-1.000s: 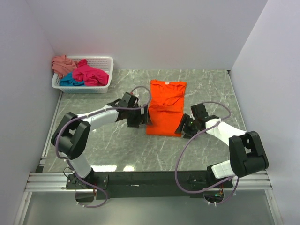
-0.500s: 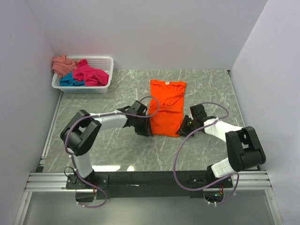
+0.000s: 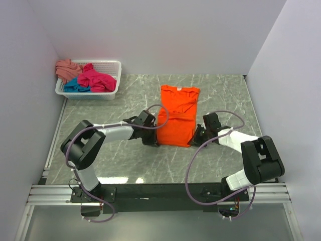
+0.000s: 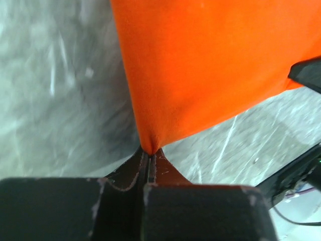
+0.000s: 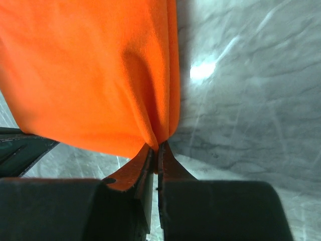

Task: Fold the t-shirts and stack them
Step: Fold the tshirt

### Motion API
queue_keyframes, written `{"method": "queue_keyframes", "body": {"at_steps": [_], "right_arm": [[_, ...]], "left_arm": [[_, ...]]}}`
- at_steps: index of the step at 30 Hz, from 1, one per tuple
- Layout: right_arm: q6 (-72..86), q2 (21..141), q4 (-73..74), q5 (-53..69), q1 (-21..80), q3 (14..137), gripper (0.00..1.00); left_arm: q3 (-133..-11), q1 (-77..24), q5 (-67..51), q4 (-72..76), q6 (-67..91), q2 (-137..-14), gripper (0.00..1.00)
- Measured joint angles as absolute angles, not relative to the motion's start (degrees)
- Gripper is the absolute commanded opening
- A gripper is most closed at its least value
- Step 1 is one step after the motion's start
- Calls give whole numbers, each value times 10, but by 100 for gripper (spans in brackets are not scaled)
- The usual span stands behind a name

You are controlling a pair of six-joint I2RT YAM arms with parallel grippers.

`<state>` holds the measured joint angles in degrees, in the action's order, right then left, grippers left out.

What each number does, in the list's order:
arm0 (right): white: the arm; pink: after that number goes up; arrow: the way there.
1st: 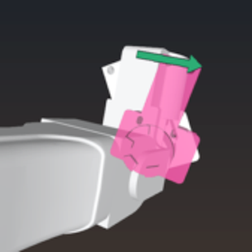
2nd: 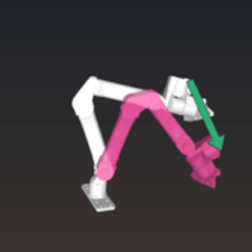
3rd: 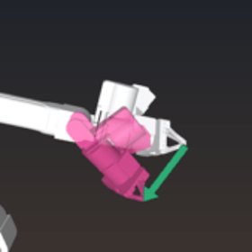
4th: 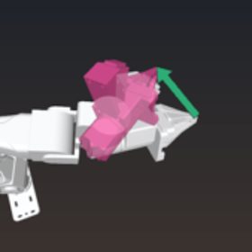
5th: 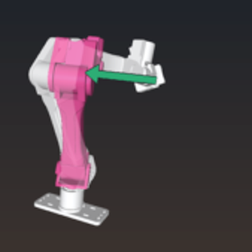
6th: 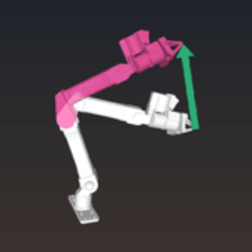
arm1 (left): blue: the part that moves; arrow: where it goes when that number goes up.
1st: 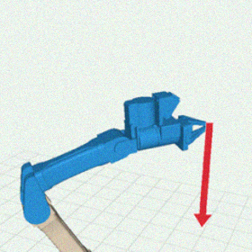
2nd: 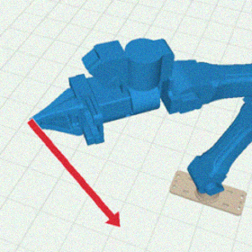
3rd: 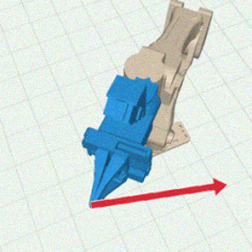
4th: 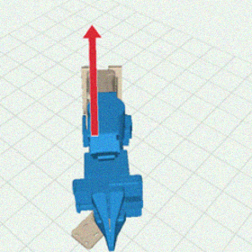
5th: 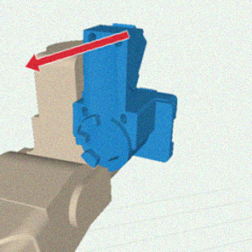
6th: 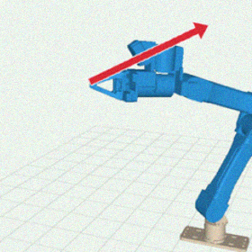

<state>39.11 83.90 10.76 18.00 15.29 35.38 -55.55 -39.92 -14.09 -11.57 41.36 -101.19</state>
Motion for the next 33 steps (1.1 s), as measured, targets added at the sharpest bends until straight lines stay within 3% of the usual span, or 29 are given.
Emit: {"method": "queue_keyframes", "body": {"at_steps": [12,19,25,33], "right_arm": [[429,680,194,159,254,270,0],[439,575,310,96,251,362,0],[406,641,325,66,196,496,0],[368,793,311,71,145,648,0]], "left_arm": [[-456,-480,-116,-185,424,-880,1],[-536,-476,-60,-235,430,-824,0],[-651,-426,-27,-226,427,-853,0],[-862,-371,16,-244,396,-1004,0]]}}
